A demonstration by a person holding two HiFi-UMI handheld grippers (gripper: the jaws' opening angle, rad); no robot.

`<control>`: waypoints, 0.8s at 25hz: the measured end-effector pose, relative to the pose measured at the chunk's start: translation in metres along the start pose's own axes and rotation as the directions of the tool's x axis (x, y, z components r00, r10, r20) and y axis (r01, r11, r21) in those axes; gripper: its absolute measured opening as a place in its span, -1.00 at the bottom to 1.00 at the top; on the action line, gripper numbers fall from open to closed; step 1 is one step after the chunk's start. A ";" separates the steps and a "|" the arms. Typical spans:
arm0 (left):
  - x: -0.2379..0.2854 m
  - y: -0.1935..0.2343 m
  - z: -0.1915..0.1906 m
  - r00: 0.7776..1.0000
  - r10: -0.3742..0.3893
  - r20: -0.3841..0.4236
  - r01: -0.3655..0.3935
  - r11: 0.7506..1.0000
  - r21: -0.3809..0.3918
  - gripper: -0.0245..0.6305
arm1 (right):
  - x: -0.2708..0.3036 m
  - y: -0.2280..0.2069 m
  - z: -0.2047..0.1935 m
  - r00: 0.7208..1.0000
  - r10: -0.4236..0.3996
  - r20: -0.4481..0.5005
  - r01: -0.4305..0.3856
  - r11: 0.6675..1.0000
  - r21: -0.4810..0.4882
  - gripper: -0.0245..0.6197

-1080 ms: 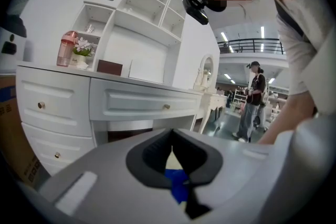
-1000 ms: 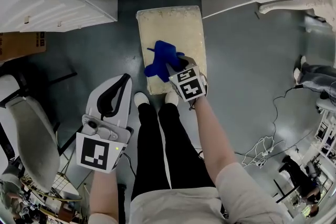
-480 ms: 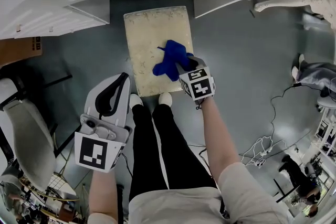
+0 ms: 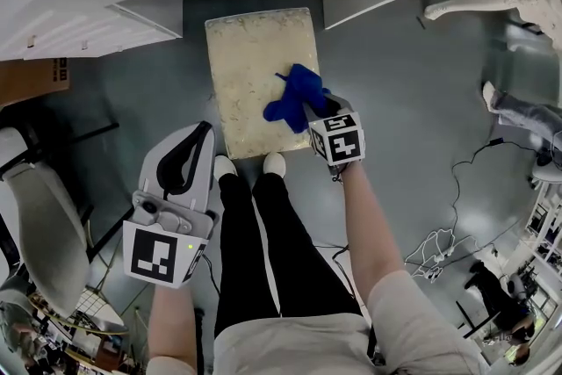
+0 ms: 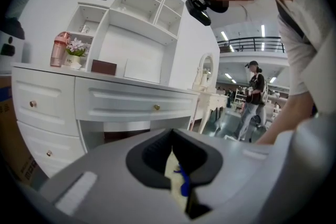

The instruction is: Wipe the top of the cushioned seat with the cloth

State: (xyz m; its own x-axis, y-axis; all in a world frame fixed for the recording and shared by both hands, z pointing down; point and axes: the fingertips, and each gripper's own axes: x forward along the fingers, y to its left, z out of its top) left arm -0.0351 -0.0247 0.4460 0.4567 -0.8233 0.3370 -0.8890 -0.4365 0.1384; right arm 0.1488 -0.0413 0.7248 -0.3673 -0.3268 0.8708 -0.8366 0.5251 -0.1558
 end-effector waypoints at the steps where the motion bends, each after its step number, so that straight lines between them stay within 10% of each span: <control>1: -0.001 0.000 -0.001 1.000 0.001 0.000 -0.001 1.000 -0.002 -0.93 | -0.001 0.001 -0.002 1.000 0.000 0.000 0.000 1.000 0.004 -0.57; 20: -0.024 -0.005 -0.009 1.000 -0.026 0.003 0.026 1.000 -0.003 -0.93 | -0.027 0.020 -0.061 1.000 -0.026 0.012 0.025 0.995 0.091 -0.57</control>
State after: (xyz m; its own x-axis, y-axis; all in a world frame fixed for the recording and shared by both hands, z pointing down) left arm -0.0418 0.0010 0.4458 0.4794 -0.8129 0.3307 -0.8771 -0.4562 0.1502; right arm 0.1667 0.0257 0.7262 -0.3502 -0.3501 0.8688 -0.8792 0.4427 -0.1759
